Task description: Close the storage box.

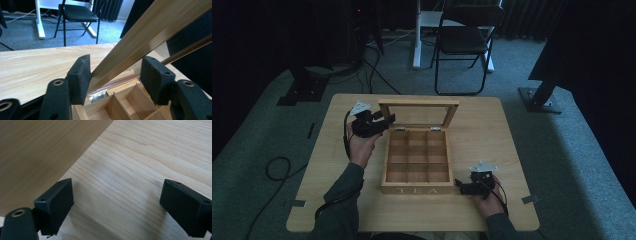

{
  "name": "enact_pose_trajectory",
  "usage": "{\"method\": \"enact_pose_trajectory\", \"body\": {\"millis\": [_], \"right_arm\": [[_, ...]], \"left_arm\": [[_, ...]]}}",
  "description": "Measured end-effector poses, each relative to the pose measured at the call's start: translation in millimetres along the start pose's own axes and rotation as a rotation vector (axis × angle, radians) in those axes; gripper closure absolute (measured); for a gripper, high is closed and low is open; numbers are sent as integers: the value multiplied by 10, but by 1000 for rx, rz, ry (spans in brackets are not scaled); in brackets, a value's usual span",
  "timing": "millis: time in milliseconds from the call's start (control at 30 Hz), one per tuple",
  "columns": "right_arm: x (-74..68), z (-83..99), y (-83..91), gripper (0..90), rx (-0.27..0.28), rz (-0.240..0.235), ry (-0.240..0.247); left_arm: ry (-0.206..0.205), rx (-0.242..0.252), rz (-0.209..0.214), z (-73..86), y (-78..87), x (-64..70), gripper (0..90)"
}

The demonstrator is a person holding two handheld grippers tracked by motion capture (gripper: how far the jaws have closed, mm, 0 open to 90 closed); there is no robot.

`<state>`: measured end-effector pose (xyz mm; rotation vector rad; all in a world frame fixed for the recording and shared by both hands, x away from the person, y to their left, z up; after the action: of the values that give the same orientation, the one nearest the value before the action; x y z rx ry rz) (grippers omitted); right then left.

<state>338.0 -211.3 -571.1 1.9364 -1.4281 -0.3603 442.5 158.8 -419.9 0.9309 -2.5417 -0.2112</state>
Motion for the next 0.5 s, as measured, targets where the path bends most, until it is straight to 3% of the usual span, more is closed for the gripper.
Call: {"method": "enact_pose_trajectory", "body": {"millis": [267,500], "right_arm": [[0,0,0,112,0,0,0],[1,0,-1,112,1,0,1]], "left_arm": [[-4,-10,-21,-3,73,90,447],[-45,14,-43,-27,157,244,452]]}}
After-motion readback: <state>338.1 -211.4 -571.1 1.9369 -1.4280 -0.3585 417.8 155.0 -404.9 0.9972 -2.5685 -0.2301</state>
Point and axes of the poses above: each handheld gripper's, and its own axes: y roughly backward along the jaws, z roughly out of its underside, x roughly to its right, the point moved 3 cm from there along -y, roughly forward along the jaws, and after that the axes turned 15 degrees about z, right-handed, at the moved point
